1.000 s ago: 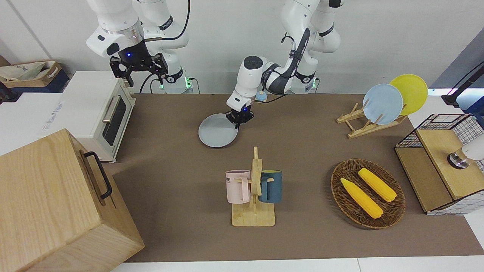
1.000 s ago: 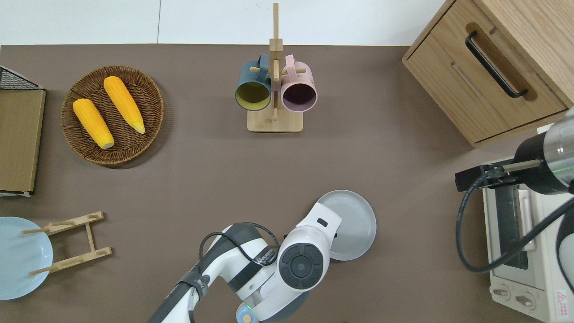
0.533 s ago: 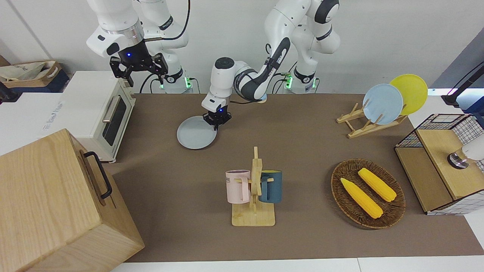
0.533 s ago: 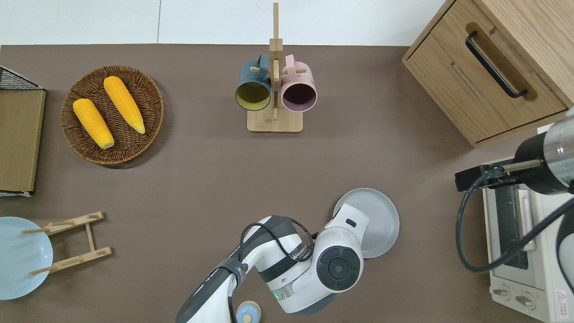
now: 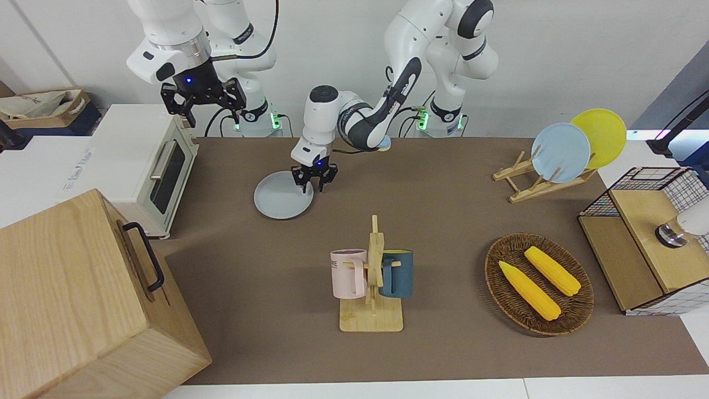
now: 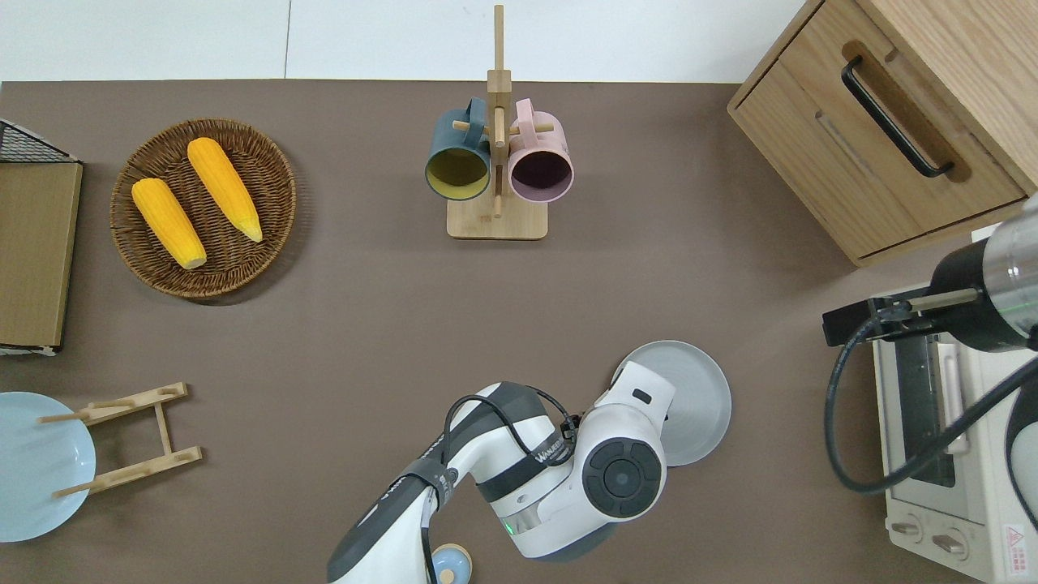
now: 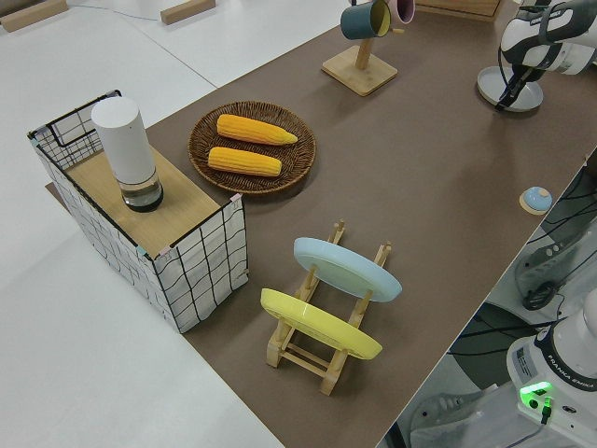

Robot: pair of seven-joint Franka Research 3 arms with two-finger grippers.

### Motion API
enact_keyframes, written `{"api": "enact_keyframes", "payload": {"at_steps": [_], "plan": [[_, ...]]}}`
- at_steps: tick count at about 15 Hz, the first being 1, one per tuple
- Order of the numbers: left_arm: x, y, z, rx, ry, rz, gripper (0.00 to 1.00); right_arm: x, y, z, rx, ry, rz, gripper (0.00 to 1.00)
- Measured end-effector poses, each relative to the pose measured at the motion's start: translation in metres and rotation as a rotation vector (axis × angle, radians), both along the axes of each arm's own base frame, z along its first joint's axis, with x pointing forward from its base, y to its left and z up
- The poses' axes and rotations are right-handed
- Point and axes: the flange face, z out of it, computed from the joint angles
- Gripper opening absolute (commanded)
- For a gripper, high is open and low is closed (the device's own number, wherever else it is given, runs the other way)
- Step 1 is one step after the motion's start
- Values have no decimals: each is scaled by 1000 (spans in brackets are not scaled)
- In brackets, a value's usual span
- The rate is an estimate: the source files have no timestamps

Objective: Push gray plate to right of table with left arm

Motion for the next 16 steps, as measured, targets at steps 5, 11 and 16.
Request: {"api": "enact_keyframes", "payload": {"at_steps": [5,11,16], "plan": [[42,41,23,88,-19,-32,989,0,0,0,0,0,0,983],[109,170,108,116,57,-181,991,0,0,0,0,0,0,983],[137,301,166,156,115,-292,991,0,0,0,0,0,0,983]]}}
